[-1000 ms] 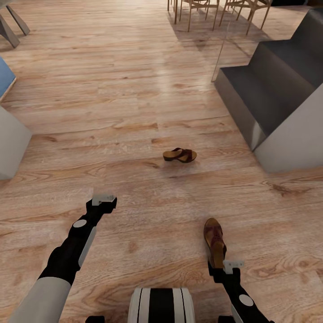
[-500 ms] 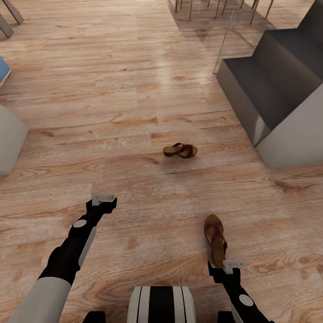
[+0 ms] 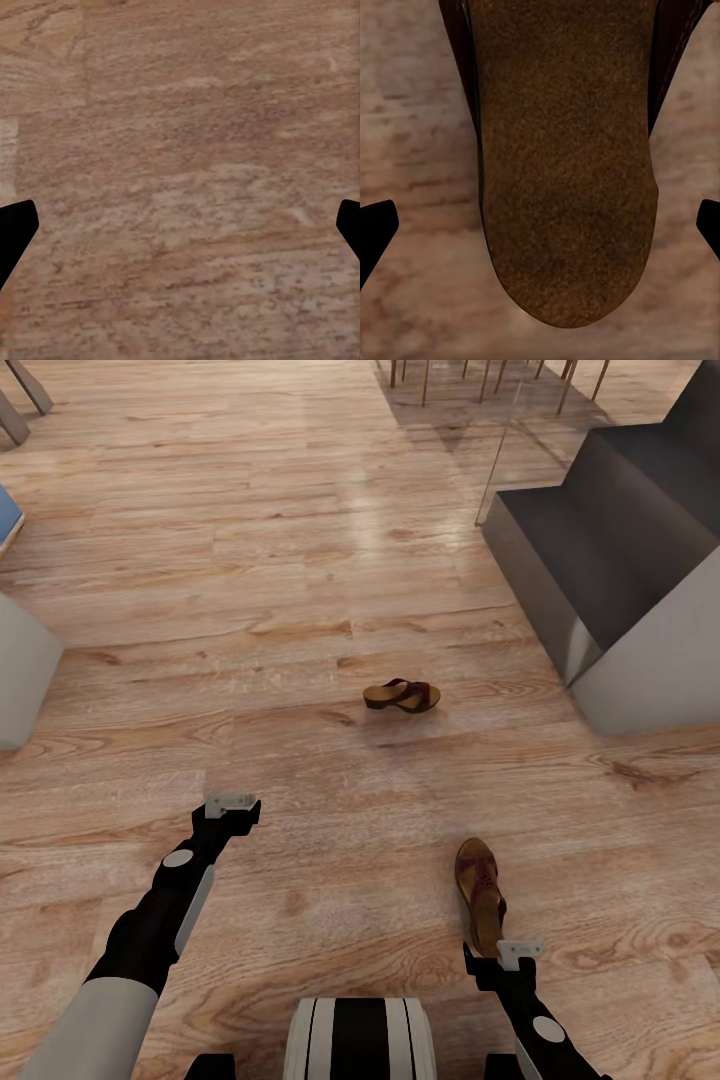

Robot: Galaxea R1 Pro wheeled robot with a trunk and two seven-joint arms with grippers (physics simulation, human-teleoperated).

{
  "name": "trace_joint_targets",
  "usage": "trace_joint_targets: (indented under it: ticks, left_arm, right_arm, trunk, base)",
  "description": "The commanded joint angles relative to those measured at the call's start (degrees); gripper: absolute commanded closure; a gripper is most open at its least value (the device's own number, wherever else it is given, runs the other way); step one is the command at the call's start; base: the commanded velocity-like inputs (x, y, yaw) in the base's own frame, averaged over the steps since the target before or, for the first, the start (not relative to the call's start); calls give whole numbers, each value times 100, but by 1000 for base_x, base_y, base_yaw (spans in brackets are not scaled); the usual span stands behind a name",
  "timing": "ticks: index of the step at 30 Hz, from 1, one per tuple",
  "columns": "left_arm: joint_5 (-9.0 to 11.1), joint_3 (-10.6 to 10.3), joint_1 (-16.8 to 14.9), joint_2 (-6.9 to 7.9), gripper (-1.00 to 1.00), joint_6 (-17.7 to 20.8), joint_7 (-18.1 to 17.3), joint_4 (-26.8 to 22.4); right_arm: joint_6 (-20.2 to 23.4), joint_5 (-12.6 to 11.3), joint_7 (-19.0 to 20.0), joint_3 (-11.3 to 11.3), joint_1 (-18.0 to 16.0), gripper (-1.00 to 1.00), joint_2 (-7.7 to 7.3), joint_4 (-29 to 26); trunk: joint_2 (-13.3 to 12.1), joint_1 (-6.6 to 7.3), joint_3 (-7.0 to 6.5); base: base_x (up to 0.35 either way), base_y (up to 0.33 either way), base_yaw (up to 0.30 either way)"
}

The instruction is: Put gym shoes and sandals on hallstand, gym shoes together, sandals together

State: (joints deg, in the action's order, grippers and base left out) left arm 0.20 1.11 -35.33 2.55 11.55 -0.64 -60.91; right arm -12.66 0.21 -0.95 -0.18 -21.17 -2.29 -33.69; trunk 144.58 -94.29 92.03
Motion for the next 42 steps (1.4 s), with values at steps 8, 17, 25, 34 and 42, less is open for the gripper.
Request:
trace_joint_targets:
  ticks: [8,17,25,34,42]
  left_arm:
    - [-2,3,-1,0,-100,32,-7,-9]
    - [-2,3,-1,0,-100,32,-7,-9]
    - [-2,3,-1,0,-100,32,-7,-9]
    - [-2,3,-1,0,-100,32,-7,-9]
    - [-2,3,-1,0,-100,32,-7,-9]
  right_arm:
    - [-17,2,-8,0,-2,-100,0,3]
    - [-17,3,-8,0,-2,-100,0,3]
    - [-17,2,-9,0,-2,-100,-3,3]
    - [-17,-2,-10,0,-2,100,-4,3]
    - [-17,-2,-10,0,-2,100,-5,3]
  trunk:
    - [5,-7,69]
    - [6,-9,92]
    - [6,-9,92]
    - [6,-9,92]
    - [6,-9,92]
  base:
    - [0,0,0]
    - [0,0,0]
    - [0,0,0]
    - [0,0,0]
    - [0,0,0]
